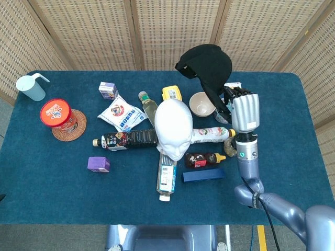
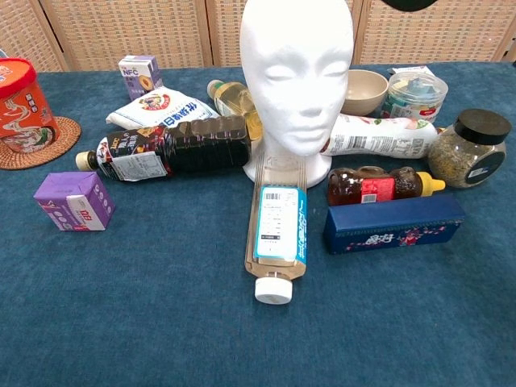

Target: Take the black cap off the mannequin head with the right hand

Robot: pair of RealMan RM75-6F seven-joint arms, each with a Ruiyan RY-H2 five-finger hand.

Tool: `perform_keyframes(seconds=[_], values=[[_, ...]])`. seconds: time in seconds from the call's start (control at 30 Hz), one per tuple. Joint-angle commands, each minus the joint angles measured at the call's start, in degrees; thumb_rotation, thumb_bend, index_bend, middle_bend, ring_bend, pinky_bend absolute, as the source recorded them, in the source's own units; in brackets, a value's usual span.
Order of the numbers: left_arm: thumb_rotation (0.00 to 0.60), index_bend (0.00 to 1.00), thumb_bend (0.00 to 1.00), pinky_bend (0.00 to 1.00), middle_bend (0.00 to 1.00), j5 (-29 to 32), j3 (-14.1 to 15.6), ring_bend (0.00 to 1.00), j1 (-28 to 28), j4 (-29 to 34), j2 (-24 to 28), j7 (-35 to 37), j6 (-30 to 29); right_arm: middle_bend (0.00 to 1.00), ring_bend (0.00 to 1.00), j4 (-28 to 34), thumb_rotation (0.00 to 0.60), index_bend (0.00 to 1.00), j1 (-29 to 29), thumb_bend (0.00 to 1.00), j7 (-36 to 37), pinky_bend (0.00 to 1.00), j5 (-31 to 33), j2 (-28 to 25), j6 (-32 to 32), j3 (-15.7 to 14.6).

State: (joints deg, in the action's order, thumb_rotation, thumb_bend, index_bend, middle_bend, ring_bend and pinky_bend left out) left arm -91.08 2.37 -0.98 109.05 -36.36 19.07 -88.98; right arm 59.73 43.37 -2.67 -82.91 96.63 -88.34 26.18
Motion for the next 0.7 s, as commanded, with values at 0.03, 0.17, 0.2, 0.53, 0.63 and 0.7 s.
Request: perform_keyframes(seconds=[0.03,0.17,0.2,0.53,0.63,0.7], values=[[0.6,0.0,0.0,0.07,0.0,0.11,-0.02,0.0,-0.02,-0.14,0.0,0.23,0.0,0.75,0.71,-2.09,0.6,0.68,-0.45,0.65,-0.81,0.78,-1.91,-2.19,-1.29,-1.02],[0.6,0.0,0.0,0.07,0.0,-0.29,0.1,0.0,-0.33,-0.56,-0.08,0.76,-0.59,0.75,0.71,-10.18,0.6,0.68,-2.25,0.65,-2.21,0.78,-5.57,-5.62,-1.93,-5.34],[0.6,0.0,0.0,0.07,0.0,-0.44,0.14,0.0,-0.43,-0.62,-0.08,0.8,-0.76,0.75,0.71,-12.22,0.6,0.68,-2.59,0.65,-1.93,0.78,-6.35,-6.02,-2.05,-6.37],[0.6,0.0,0.0,0.07,0.0,-1.23,0.27,0.0,-0.42,-0.12,-0.26,0.05,-0.87,0.76,0.72,-28.92,0.6,0.68,-6.34,0.65,-4.73,0.8,-12.57,-6.38,-2.42,-16.56],[0.6,0.0,0.0,0.07,0.0,-1.39,0.31,0.0,-0.33,0.07,-0.3,-0.25,-0.73,0.76,0.72,-31.07,0.6,0.68,-7.18,0.64,-8.07,0.8,-13.64,-6.17,-1.47,-18.77],[0.6,0.0,0.0,0.07,0.0,-1.37,0.3,0.0,-0.3,0.16,-0.33,-0.35,-0.7,0.76,0.72,-31.83,0.6,0.69,-7.7,0.64,-9.62,0.8,-14.64,-6.22,-1.38,-20.36]])
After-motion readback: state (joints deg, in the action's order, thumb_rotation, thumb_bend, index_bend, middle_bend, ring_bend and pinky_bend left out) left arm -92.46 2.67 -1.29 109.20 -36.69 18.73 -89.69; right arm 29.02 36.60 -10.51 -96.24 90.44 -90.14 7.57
